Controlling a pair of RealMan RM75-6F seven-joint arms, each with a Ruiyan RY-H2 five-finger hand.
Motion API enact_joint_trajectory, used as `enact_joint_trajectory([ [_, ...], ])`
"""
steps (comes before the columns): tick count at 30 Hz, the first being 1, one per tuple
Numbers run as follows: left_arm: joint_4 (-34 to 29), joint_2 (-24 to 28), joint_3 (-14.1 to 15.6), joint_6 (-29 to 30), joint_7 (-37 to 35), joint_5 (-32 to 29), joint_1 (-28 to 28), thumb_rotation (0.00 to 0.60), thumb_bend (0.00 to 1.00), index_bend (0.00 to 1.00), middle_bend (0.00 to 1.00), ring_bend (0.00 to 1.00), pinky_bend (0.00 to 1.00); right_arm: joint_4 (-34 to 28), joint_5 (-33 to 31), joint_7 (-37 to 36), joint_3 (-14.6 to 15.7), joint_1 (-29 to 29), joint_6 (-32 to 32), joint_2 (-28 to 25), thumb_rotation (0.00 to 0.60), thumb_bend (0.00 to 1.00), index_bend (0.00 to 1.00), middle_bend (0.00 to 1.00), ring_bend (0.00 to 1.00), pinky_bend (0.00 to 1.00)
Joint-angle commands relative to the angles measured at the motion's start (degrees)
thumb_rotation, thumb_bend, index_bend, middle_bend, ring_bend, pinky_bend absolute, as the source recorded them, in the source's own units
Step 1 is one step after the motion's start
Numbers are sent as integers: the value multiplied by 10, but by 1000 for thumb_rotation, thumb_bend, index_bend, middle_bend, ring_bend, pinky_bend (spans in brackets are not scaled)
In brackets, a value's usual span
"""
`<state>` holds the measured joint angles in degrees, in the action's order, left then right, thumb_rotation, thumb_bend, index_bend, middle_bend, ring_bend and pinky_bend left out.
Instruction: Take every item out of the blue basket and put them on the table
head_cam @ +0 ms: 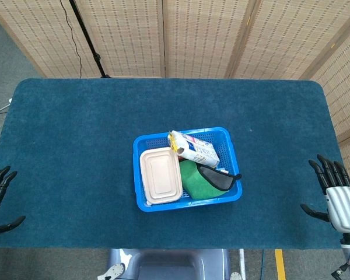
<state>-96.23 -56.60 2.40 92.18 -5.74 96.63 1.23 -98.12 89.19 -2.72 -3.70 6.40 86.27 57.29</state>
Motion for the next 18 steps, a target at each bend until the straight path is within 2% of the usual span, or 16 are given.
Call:
enact_joint_trajectory([
  [1,0,0,0,0,0,0,0,600,27,0,0,0,0,1,1,1,0,0,0,1,600,0,0,0,0,0],
  [11,-2,3,-3,2,-7,-4,0,600,28,0,0,0,0,8,12,1,-1,14,-16,16,600,0,0,0,0,0],
  [13,-3,3,-4,4,-8,-4,-1,600,28,0,0,0,0,5,20,-10,2,30,-43,12,600,0,0,0,0,0],
  [18,-7,2,-6,1,-2,-7,1,600,27,0,0,0,0,-47,56,-71,6,93,-135,-35,600,0,0,0,0,0],
])
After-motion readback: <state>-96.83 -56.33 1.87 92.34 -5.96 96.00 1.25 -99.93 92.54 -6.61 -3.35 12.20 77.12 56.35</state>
